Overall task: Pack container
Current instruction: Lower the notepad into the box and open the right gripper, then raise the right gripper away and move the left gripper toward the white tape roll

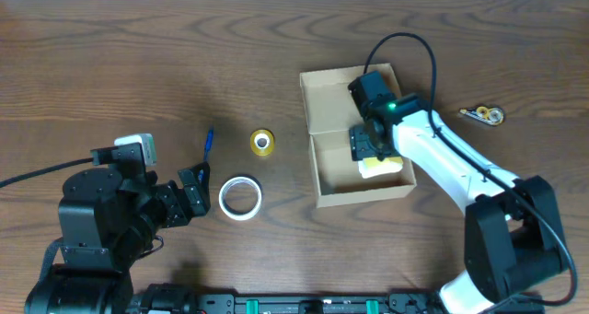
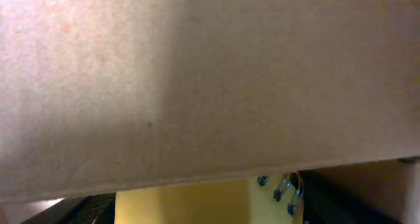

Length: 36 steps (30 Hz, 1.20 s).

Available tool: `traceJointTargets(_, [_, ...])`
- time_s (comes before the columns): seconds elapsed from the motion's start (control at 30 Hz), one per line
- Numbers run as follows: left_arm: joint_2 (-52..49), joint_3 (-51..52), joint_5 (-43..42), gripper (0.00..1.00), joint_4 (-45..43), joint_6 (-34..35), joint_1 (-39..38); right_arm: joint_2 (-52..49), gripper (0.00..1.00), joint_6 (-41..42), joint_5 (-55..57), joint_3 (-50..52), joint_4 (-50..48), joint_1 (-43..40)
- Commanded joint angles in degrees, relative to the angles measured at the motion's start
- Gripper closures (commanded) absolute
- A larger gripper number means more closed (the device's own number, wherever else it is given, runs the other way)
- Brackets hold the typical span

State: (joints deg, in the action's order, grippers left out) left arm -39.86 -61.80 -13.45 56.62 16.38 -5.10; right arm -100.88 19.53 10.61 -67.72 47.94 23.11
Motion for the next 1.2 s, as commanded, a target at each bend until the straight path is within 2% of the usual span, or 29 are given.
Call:
traceJointTargets(0.0, [0.2, -1.4, 0.6, 0.05, 0.0, -1.2, -0.2, 0.0, 0.22, -2.5, 1.6, 0.1, -0.3, -1.6])
traceJointTargets(0.1, [0.2, -1.4, 0.6, 0.05, 0.0, -1.2, -0.2, 0.0, 0.15, -3.1, 1.1, 0.1, -0.3, -2.1])
traceJointTargets(0.17, [0.2, -1.4, 0.6, 0.04, 0.0, -1.2, -0.2, 0.0, 0.02, -3.3, 1.2, 0.1, -0.4, -2.0])
traceJointTargets(0.2, [0.2, -1.4, 0.6, 0.05, 0.0, -1.2, -0.2, 0.0, 0.01, -3.3, 1.1, 0.1, -0.4, -2.0])
traceJointTargets(0.4, [0.2, -1.4, 0.5, 0.05, 0.1, -1.2, -0.2, 0.1, 0.01, -3.3, -1.9, 0.0, -0.2, -2.0])
traceJointTargets(0.53, [0.2, -1.4, 0.5, 0.05, 0.1, -1.2, -0.2, 0.4, 0.01, -2.9, -1.8, -3.5, 3.5, -2.0])
traceJointTargets(0.67, [0.2, -1.4, 0.5, 0.05, 0.1, -1.2, -0.2, 1.2, 0.01, -2.9, -1.9, -9.5, 7.6, -2.0])
traceJointTargets(0.9, [0.0, -0.8, 1.1, 0.05, 0.2, -1.2, -0.2, 5.3, 0.01, -3.1, -0.6, -26.0, 15.2, -2.1])
traceJointTargets(1.13, [-3.4, 6.2, 2.8, 0.05, 0.5, -0.9, -0.2, 7.6, 0.01, -4.2, 4.2, -32.6, 19.0, -2.1])
traceJointTargets(1.17, [-4.1, 6.7, 2.7, 0.02, 0.2, -0.2, -0.2, 7.8, 0.01, -4.2, 4.2, -33.0, 19.1, -2.1])
